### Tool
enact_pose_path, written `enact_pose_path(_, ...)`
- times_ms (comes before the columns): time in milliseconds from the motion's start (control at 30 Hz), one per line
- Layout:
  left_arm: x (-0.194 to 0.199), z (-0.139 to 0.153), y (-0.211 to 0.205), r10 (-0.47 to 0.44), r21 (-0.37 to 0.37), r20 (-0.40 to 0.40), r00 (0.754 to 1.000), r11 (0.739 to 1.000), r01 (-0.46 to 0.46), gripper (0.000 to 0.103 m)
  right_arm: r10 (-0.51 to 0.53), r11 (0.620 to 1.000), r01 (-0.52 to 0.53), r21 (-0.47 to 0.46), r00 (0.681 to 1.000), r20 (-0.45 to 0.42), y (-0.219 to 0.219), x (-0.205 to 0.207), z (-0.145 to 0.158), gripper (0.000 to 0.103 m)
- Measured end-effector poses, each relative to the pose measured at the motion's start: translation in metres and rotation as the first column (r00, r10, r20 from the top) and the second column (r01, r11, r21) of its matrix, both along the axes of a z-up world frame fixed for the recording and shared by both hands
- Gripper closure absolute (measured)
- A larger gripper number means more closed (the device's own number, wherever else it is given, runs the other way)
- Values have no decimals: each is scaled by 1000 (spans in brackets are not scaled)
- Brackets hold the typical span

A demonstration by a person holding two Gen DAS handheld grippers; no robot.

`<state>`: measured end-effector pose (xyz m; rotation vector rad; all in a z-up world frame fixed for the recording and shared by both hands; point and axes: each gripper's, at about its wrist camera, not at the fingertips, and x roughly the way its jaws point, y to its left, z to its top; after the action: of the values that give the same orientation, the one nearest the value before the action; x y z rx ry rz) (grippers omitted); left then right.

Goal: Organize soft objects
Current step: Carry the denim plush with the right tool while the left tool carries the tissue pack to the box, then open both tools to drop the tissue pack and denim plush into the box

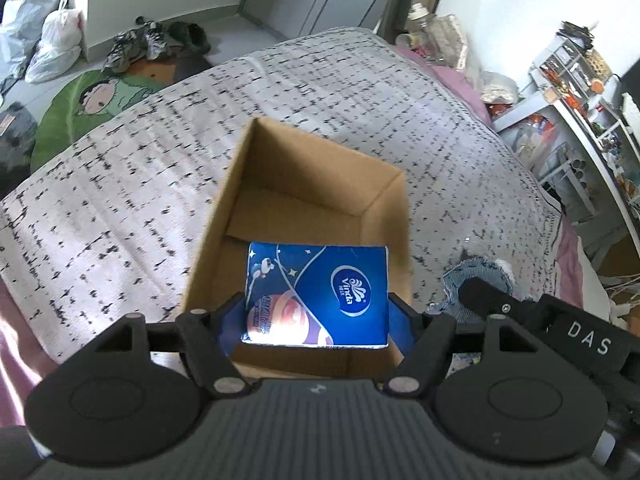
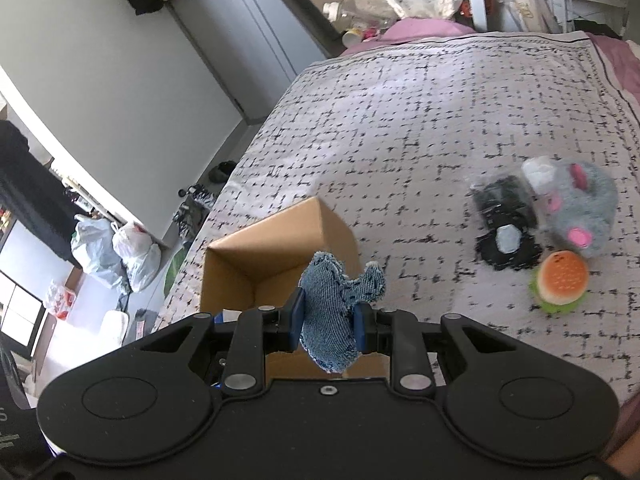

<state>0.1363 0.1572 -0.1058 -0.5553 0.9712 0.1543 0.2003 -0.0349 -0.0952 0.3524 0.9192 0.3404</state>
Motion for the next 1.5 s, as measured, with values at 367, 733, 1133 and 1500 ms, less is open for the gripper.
enact_pose_path(367,-10,-8,29,46,-76,-47,998,996,-49,28,28,1000,-28,-3,999,-47,23,-5,-12,78)
enact_pose_path(733,-20,1,38,48,-76,-41,998,996,-51,27,-3,1000,3,-1,994,-106,24,-9,-19,48)
enact_pose_path(1133,-19,11,20,14,-56,-40,999,998,-16,25,-35,999,35,-8,997,-76,-18,-20,0,40)
enact_pose_path(1500,-12,25,-19,-32,-26,-26,999,999,31,25,-89,995,89,-36,996,-21,-79,-23,17,27)
